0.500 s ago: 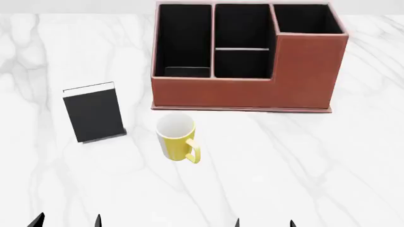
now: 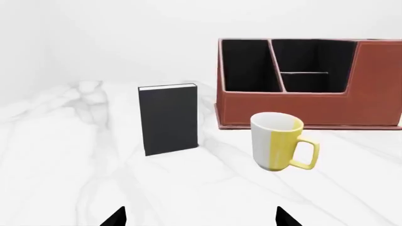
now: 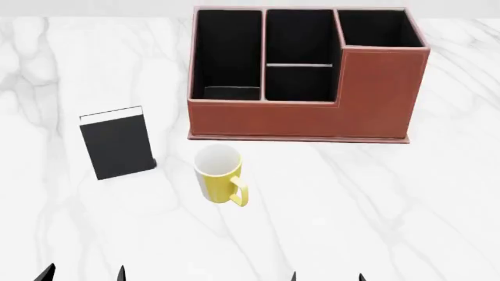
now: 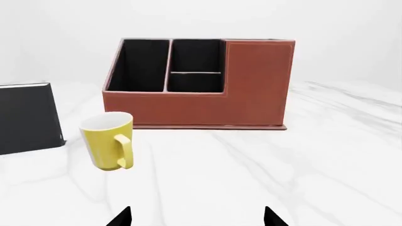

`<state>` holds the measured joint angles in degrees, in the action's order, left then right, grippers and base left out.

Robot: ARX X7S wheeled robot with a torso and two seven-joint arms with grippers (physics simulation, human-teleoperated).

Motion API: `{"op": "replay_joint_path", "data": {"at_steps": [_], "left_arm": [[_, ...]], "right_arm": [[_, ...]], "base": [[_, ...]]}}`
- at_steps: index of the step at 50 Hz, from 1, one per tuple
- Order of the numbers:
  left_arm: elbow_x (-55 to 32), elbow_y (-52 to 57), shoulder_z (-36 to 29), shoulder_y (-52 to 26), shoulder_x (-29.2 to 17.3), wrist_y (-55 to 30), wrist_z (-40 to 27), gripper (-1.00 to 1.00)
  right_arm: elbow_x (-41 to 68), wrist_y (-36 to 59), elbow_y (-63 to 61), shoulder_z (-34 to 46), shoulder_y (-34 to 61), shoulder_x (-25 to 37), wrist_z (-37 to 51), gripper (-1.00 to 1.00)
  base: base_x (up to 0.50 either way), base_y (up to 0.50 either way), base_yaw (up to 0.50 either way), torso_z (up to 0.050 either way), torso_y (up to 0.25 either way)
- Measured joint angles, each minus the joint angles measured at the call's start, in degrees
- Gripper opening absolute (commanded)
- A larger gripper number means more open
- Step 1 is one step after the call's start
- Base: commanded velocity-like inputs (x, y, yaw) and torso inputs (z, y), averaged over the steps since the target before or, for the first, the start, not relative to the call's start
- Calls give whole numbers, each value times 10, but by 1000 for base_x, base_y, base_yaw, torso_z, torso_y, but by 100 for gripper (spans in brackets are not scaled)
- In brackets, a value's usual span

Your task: Pick up the yellow and white mug and place it to the right of the caddy.

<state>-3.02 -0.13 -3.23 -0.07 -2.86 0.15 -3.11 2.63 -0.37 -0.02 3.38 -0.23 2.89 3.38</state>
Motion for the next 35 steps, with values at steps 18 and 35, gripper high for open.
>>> {"op": "replay_joint_path", "data": {"at_steps": [18,35], "left_arm": [[-16,0,-16,0,-15,5,-17,100],[-28,0,-30,0,-27,14,-27,100]], "right_arm": [[15,-4,0,17,-1,15,17,100],[26,-6,0,31,-1,27,30,100]], "base": [[0,0,0,0,0],[0,0,0,0,0]]}}
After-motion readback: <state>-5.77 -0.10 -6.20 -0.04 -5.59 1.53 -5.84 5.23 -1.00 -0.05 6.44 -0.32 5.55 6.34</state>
